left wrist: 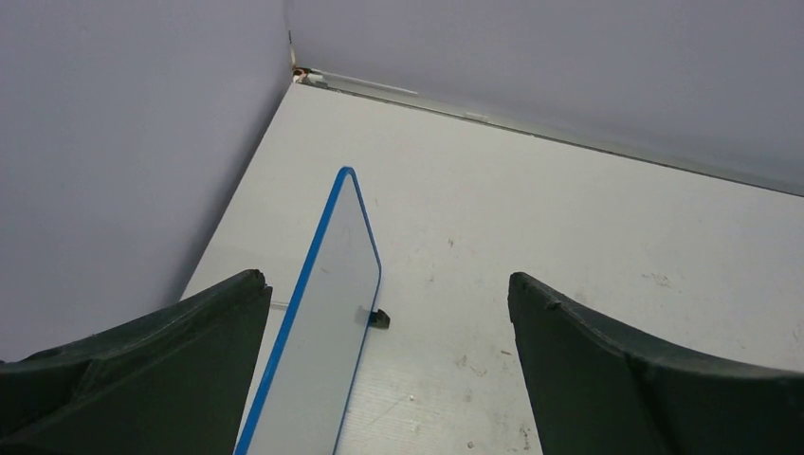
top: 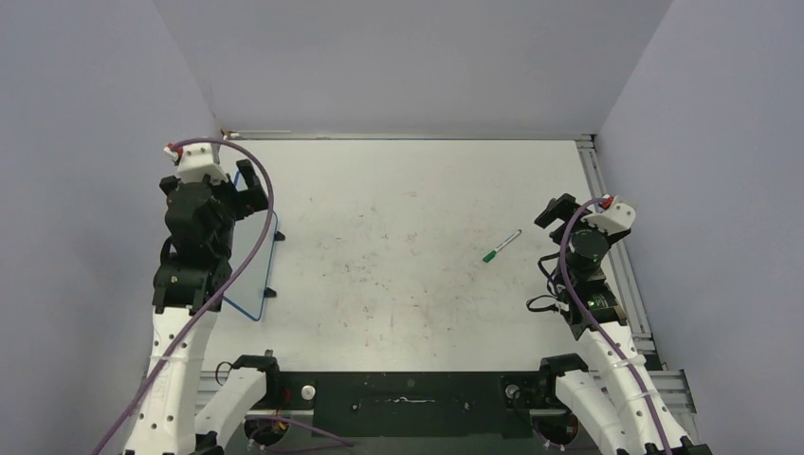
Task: Write a sentence on the whiteboard
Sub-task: Move the whiteboard to the center of the board.
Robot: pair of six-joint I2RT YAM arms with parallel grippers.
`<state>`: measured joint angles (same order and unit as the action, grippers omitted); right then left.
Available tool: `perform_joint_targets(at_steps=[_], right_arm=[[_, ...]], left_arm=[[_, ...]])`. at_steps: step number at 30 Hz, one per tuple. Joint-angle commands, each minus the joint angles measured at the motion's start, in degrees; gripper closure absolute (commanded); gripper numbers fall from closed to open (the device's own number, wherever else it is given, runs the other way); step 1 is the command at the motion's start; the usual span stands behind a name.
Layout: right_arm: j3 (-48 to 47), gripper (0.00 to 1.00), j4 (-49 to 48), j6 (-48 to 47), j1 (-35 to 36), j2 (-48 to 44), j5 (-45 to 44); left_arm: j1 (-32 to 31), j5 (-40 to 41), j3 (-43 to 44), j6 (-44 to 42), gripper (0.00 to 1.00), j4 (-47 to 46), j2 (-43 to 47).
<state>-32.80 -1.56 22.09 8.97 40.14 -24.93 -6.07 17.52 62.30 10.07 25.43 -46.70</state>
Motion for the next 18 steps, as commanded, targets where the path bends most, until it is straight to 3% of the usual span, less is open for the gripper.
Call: perform_joint_targets(at_steps=[1,9,18], right_arm=[[-2.47,0.1,-0.37,-0.34,-0.18,-0.26,2.24],[-2.01,0.1,1.09,-0.25,-0.11,-0.24,4.19],[-1.93,0.1,1.21,-0.31,-0.1,0.41,4.95]], left_arm=[[4.83,-6.72,9.47,-4.2,0.04,1.61,-9.14],[23.7,-28.1,16.5,-1.25,0.04,0.96,-22.52],[27.4,-34.91,14.62,-1.37,0.04,0.89,-30.27]])
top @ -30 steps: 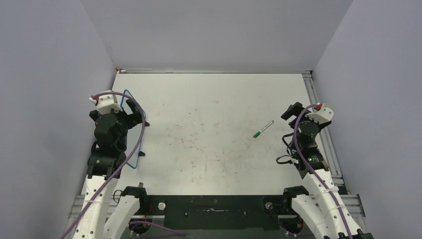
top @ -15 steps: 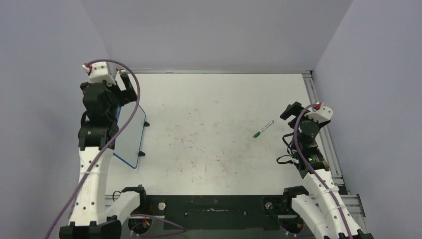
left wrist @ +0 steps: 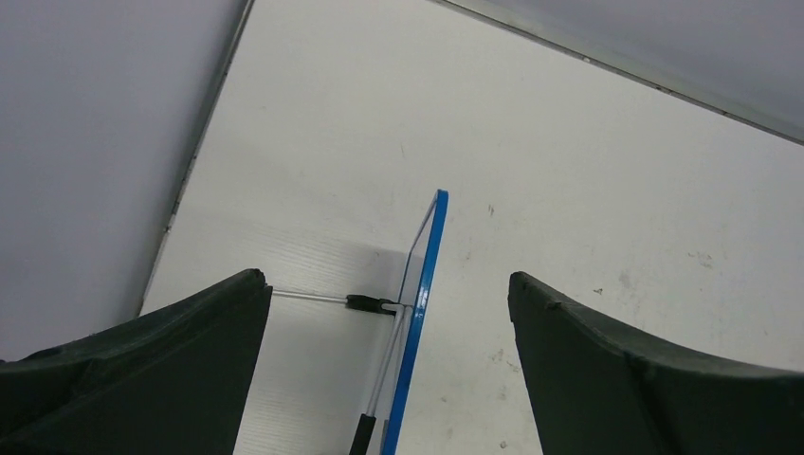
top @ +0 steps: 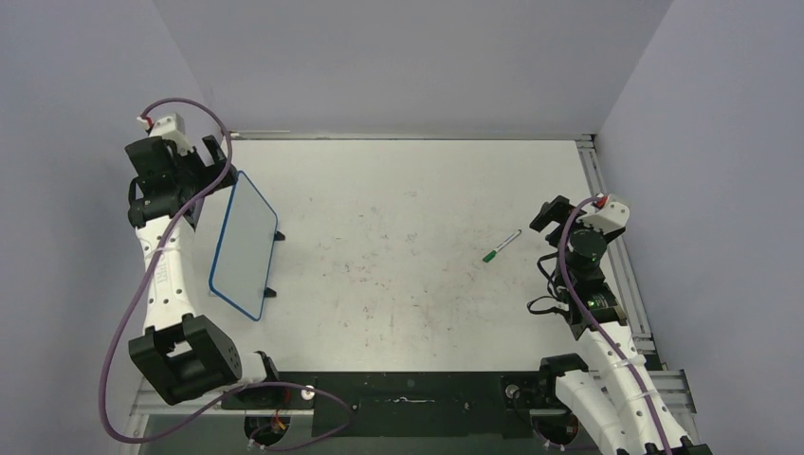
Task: Write a sentence on the whiteboard
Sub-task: Move the whiteboard to the center of the board.
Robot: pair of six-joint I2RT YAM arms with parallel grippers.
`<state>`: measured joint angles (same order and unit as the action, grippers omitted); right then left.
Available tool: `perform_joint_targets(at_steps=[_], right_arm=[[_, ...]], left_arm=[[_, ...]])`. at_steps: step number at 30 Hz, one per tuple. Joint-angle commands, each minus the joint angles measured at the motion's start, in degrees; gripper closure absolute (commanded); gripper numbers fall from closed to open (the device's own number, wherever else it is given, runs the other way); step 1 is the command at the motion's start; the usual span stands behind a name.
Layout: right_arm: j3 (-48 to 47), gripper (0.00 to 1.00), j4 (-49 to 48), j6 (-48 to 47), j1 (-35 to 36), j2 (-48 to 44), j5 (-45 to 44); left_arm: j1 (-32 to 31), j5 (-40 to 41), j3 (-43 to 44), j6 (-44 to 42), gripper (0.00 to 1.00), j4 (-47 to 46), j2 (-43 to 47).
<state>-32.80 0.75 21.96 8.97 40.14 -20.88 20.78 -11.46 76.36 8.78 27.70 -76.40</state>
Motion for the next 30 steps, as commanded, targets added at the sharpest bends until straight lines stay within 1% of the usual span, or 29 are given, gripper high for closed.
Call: perform_joint_targets(at_steps=[1,2,5,11,14,17,21,25,30], right_arm=[[-1.81,0.1,-1.18,-0.17,-0.1,0.52,0.93],[-1.71,0.1,-1.19,-0.16,-0.15,0.55,1.01],[-1.42,0.1,-1.28,-0.34,-0.06,0.72,0.97],[-0.96,0.1,-1.41,-0.42,-0.14,0.71,0.91],[-0.78,0.1,-1.37,-0.55,-0.15,0.57,0.93],[-0.61,0.1,-1.37,-0.55,-0.09,0.54,0.8],[-0.69,0.1,-1.13,-0.65,-0.12,0.43,0.76],[-0.52,0.1,-1.1,-0.61,-0.09,0.29,0.63],[-0.44,0.1,-1.11,-0.69,-0.05,0.38,0.59]], left_arm=[[0.58,-6.4,0.63,-0.26,0.02,-1.2,-1.59],[0.63,-6.6,0.75,-0.52,0.07,-0.84,-2.64],[0.91,-6.76,0.26,-1.2,0.26,-0.52,-4.46],[1.02,-8.47,-1.79,-2.18,0.37,-1.67,-5.46],[1.03,-9.8,-2.19,-2.76,0.47,-1.49,-5.99],[0.94,-10.42,-3.34,-3.58,0.61,-1.79,-5.66],[0.93,-10.62,-5.42,-4.54,0.68,-1.71,-5.27],[0.85,-10.32,-7.06,-4.97,0.7,-2.41,-4.57],[0.85,-11.31,-9.06,-5.35,0.81,-3.33,-3.73]])
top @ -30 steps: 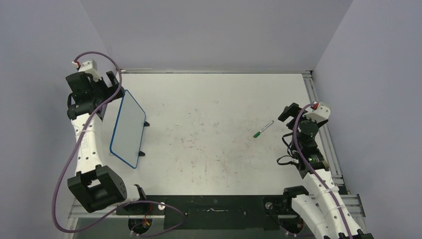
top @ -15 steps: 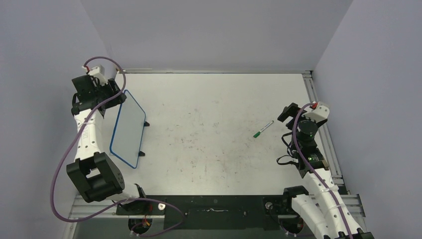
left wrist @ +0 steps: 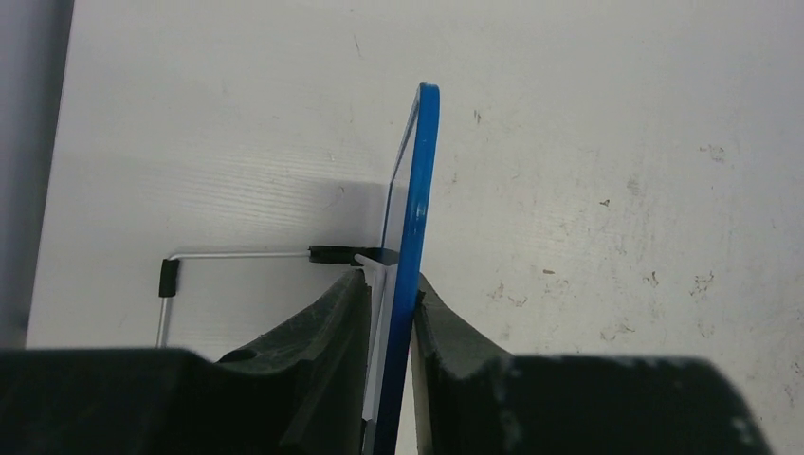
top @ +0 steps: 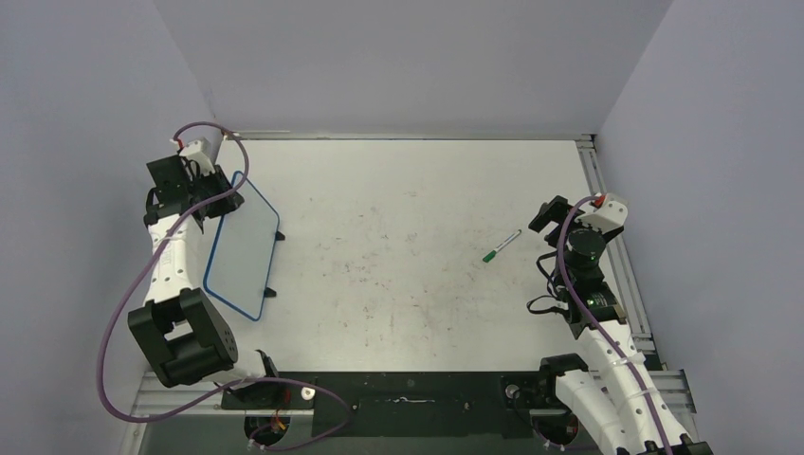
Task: Write a sentence on the whiteboard
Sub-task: Move the whiteboard to the center of the board.
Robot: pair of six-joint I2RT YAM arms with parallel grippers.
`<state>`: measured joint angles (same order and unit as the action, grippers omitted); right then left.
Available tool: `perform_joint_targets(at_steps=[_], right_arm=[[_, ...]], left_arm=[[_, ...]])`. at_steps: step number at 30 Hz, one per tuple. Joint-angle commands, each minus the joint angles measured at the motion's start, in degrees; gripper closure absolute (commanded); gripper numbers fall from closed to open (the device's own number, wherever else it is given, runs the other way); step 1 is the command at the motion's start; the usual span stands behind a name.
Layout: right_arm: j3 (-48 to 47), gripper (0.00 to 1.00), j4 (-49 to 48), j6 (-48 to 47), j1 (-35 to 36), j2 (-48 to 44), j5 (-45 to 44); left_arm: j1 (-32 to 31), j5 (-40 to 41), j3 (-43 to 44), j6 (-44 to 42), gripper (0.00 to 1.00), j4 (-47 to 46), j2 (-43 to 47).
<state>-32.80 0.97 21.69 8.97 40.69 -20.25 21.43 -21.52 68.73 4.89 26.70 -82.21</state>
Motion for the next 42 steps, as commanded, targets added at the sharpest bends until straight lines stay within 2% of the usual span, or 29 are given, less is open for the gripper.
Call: perform_joint_targets(at_steps=[1,7,18,25,33,42], right_arm=[[-0.43,0.1,-1.32,-0.43,-0.11,-0.19,-0.02],[-0.33,0.1,-1.15,-0.51,-0.09,-0.52,-0.18],[-0.07,0.1,-1.15,-0.42,-0.1,-0.52,-0.23],[-0.16,0.1,-1.15,-0.48,-0.17,-0.43,-0.22],[-0.12,0.1,-1.15,-0.53,-0.14,-0.43,-0.47],[-0.09,0.1,-1.15,-0.42,-0.05,-0.25,-0.26]], left_arm=[[0.19,-1.48,-1.89,-1.46,0.84,-2.57,2.31],[0.21,-3.54,-3.44,-0.78,1.0,-3.46,2.48],[0.19,-5.94,-3.56,4.36,1.0,-4.2,1.23],[0.19,-6.17,0.4,6.72,1.0,-1.09,-0.95],[0.63,-5.35,-0.63,9.37,1.0,-0.96,-0.32],[-1.93,-8.58,-10.21,12.7,1.0,-7.6,5.07]])
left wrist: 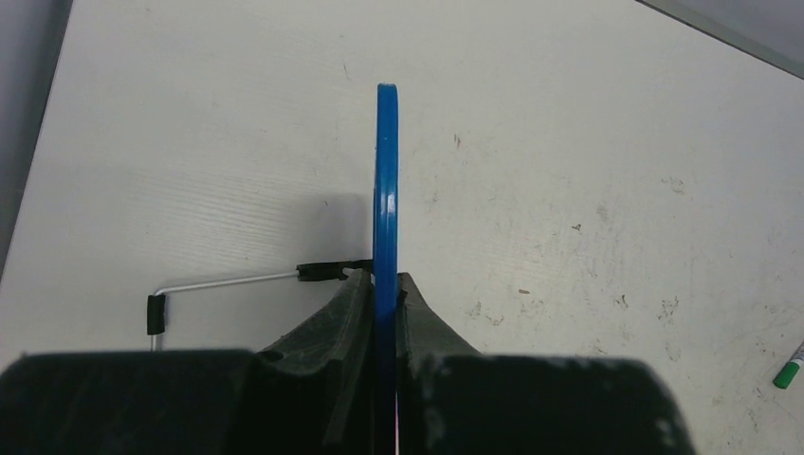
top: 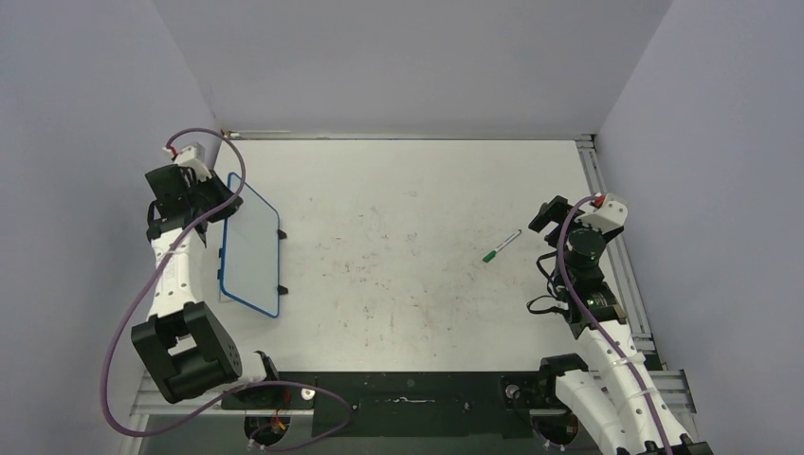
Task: Write a sentence on the whiteboard
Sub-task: Move the whiteboard to the center of the board.
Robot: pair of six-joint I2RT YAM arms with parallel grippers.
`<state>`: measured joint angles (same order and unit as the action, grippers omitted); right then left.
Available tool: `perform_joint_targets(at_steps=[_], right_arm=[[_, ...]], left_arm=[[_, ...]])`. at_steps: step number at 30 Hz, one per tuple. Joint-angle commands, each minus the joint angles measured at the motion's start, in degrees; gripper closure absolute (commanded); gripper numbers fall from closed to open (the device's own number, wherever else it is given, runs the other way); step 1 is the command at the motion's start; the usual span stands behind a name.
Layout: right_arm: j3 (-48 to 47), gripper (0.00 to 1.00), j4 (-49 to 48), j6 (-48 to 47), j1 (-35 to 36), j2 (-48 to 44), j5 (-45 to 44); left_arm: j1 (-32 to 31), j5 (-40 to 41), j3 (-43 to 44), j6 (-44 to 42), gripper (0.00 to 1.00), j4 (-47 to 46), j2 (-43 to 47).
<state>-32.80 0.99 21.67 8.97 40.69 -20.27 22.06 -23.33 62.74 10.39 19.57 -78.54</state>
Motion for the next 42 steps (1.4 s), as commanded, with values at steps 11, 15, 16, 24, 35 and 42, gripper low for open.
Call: perform_joint_targets(at_steps=[11,15,16,24,35,42], right_arm=[[0.1,0.1,-1.26,-0.36,-0.1,-0.48,0.14],[-0.01,0.1,-1.26,-0.24,-0.11,-0.27,0.16],[0.01,0.1,-1.26,-0.29,-0.14,-0.26,0.22],[0.03,0.1,-1.24,-0.33,-0.14,-0.09,0.05],[0.01,0.1,-1.17,-0.36,-0.04,-0.46,0.11],[0.1,0.1,-1.17,-0.33,-0.05,-0.86,0.23]], left_arm=[[-11.97,-9.39,-5.47,10.36,1.0,-3.24,1.36],[-14.45,-11.06,-2.91,10.48,1.0,-2.15,-1.66],[-14.98,-11.15,-2.22,10.19,1.0,-1.71,-2.52],[-14.28,-7.64,-1.69,9.51,1.0,-1.75,-0.01],[-11.98,4.11,-12.59,11.65,1.0,-9.87,16.24],[-6.33,4.31,-11.97,13.13,1.0,-8.3,15.01]])
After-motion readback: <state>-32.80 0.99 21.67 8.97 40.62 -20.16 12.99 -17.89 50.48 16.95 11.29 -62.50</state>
